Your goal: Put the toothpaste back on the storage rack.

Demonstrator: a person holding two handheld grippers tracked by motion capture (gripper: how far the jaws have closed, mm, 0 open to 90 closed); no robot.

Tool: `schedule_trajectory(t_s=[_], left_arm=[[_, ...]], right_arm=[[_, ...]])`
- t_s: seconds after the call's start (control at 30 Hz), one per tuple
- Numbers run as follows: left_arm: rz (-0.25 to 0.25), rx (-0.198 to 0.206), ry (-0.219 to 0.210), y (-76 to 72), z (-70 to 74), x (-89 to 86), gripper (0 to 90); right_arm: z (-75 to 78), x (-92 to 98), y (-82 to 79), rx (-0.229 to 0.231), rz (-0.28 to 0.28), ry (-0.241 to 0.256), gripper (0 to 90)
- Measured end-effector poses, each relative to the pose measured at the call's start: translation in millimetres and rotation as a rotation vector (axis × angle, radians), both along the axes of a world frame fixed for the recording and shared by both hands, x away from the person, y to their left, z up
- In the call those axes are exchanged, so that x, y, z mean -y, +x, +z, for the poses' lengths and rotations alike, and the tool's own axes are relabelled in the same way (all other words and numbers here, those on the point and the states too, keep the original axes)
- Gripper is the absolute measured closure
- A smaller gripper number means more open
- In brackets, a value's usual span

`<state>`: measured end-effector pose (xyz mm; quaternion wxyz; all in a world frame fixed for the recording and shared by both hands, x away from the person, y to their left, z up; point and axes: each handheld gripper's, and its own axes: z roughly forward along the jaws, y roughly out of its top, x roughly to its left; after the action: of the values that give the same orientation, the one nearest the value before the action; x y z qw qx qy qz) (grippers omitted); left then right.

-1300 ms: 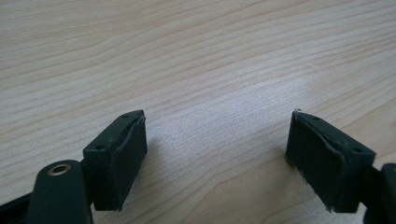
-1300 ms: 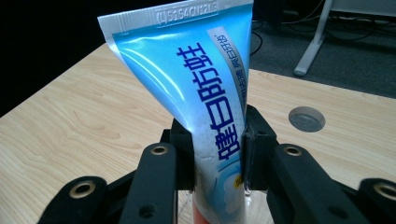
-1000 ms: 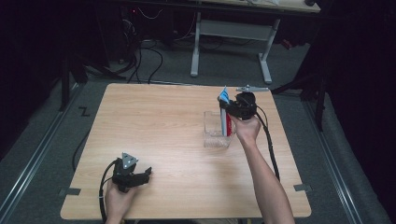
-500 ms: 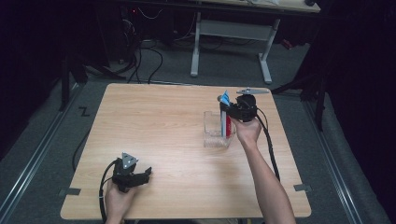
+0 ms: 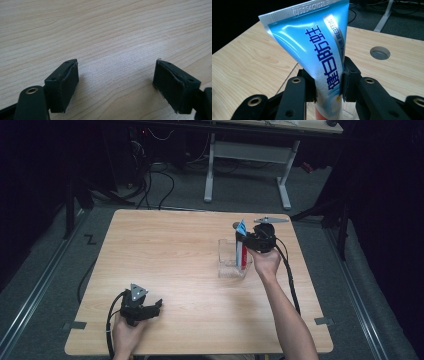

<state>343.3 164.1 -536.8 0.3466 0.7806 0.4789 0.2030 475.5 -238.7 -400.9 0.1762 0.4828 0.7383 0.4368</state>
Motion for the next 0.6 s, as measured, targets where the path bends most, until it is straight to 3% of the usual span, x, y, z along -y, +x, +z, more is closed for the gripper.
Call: schedule_trajectory(t_s=[0.6], left_arm=[[0.000,0.001,-0.001,0.0,0.0,0.1,20.8]], right_arm=[[-9.4,5.8,-8.1,-0.009,-0.008,-0.010,69.1]])
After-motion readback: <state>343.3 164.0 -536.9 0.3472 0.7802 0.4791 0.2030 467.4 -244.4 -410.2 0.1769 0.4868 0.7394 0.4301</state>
